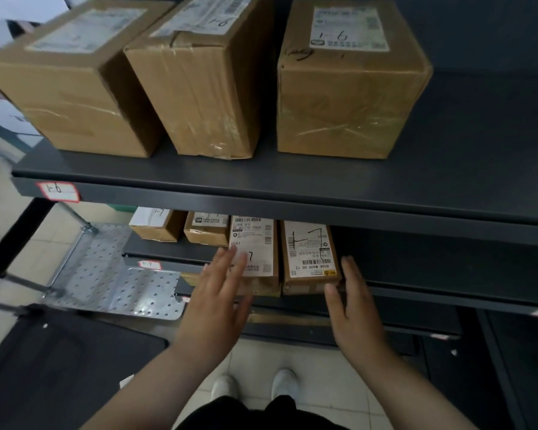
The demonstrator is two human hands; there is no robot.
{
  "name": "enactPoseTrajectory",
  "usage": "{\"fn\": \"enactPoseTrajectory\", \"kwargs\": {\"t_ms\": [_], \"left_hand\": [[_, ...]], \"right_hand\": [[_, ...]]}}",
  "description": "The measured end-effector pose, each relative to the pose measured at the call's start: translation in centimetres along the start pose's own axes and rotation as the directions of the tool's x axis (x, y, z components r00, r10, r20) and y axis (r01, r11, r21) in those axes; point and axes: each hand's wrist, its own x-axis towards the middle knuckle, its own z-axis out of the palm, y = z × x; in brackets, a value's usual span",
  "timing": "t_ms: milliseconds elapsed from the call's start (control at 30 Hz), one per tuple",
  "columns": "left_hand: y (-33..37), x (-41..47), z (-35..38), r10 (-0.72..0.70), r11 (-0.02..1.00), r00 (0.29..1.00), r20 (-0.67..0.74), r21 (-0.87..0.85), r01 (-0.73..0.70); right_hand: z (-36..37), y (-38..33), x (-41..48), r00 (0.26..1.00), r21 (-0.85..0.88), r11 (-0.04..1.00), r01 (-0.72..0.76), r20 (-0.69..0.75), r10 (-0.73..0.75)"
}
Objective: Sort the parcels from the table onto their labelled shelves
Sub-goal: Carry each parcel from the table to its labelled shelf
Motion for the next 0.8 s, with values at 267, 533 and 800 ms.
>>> {"fn": "enactPoseTrajectory", "kwargs": {"t_ms": [267,533,800], "left_hand": [[0.7,-1.8,2.3,0.227,0.930,0.958,0.173,0.253,-0.266],[-0.9,0.4,2.6,0.244,0.915,0.945,0.216,0.272,-0.298],[-2.2,3.7,3.3,0.230,0.926,0.948,0.219,0.251,-0.282]], "right_hand": [[2.8,-0.1,-2.6,0.958,-0.583,0.760,0.286,0.171,-0.230],[3.4,-0.9,-0.3,0.963,-0.691,0.672,0.268,0.191,-0.188],[4.3,-2.9,4.0,0.976,-0.721,0.659,0.217,0.174,-0.131]]}}
